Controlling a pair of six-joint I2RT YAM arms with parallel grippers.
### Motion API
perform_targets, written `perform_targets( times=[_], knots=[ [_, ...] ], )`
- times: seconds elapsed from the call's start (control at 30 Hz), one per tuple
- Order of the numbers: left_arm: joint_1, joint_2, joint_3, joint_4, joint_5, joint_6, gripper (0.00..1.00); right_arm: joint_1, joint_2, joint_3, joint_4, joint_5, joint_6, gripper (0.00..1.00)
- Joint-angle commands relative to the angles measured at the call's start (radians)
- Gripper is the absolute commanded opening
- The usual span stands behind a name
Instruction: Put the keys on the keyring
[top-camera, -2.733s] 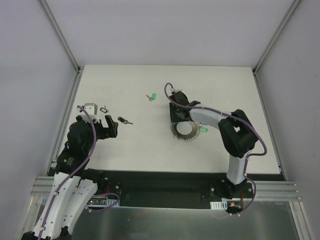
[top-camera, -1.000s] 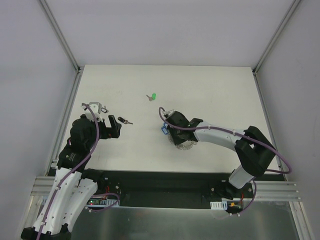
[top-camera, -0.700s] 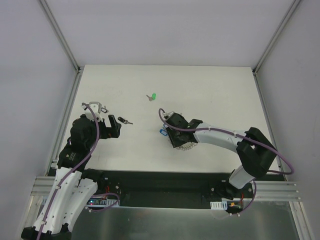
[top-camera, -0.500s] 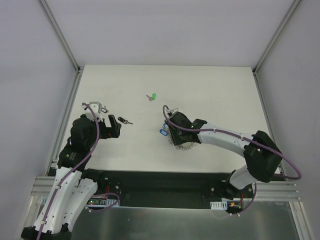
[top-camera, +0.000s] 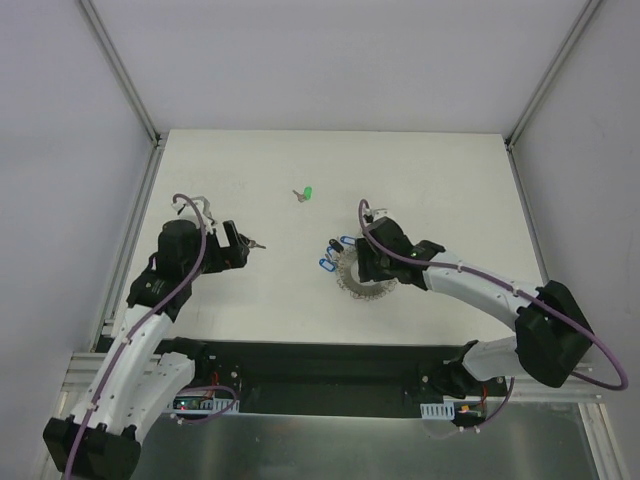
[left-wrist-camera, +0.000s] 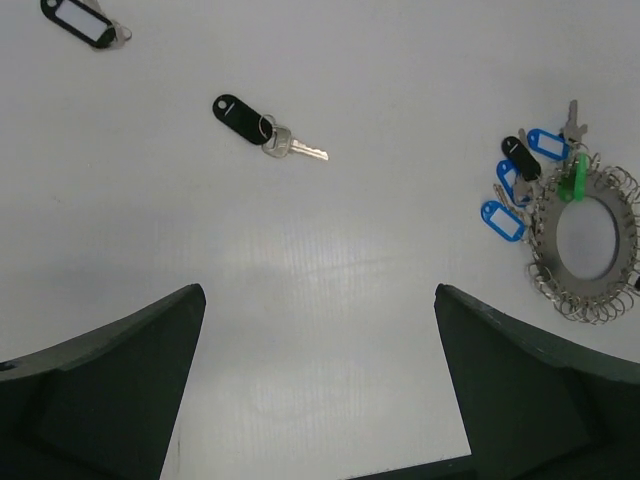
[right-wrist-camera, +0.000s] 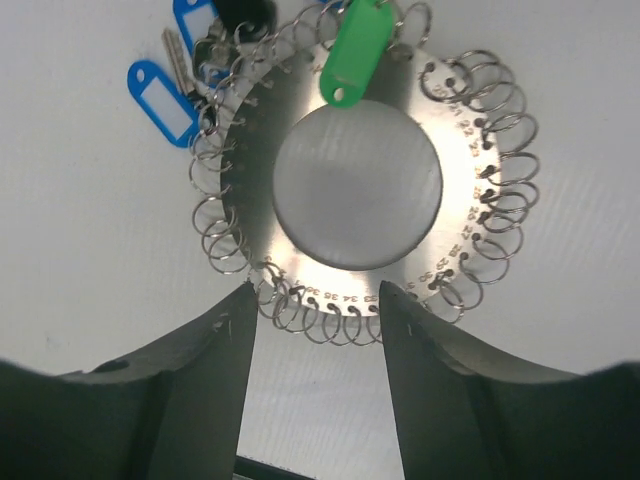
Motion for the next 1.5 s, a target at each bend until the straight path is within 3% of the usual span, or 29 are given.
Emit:
perform_targets(
  times=[0.0, 0.2, 0.3, 0.33, 0.4, 0.5, 0.57, 0.8, 0.9, 1.47],
  knots=[
    [0.004, 0.16, 0.054, 0.005, -0.014, -0.165, 0.99, -0.061, -0.094, -0.048, 0.067, 0.006, -0.025, 0.56],
    [-0.053, 0.435, 0.155, 0.024, -0.128, -0.215, 0.91, -0.075, -0.178, -0.12, 0.124, 0.078, -0.078, 0.72],
    [-0.057, 0.573, 0.211, 0.052, -0.123, -0.218, 0.75, -0.076, -0.204, -0.154, 0.165, 0.087, -0.095, 0.79],
    [-0.057, 0.607, 0.24, 0.058, -0.122, -0.215, 0.66, -0.076, -0.207, -0.16, 0.173, 0.088, -0.1, 0.81],
    [-0.057, 0.694, 0.27, 0.078, -0.12, -0.205, 0.58, -0.078, -0.213, -0.177, 0.197, 0.083, -0.112, 0.84],
    [-0.057, 0.811, 0.344, 0.08, -0.133, -0.182, 0.45, -0.079, -0.213, -0.195, 0.225, 0.078, -0.118, 0.84],
    [-0.048, 0.856, 0.383, 0.08, -0.139, -0.182, 0.31, -0.081, -0.215, -0.203, 0.24, 0.077, -0.118, 0.84],
    [0.019, 1.012, 0.432, 0.081, -0.065, -0.192, 0.3, -0.084, -0.252, -0.24, 0.259, 0.101, -0.118, 0.84],
    [0.025, 1.057, 0.458, 0.08, -0.056, -0.178, 0.25, -0.09, -0.258, -0.252, 0.265, 0.103, -0.12, 0.84],
    [0.059, 1.135, 0.473, 0.081, -0.007, -0.156, 0.25, -0.093, -0.258, -0.255, 0.272, 0.104, -0.129, 0.84]
  ],
)
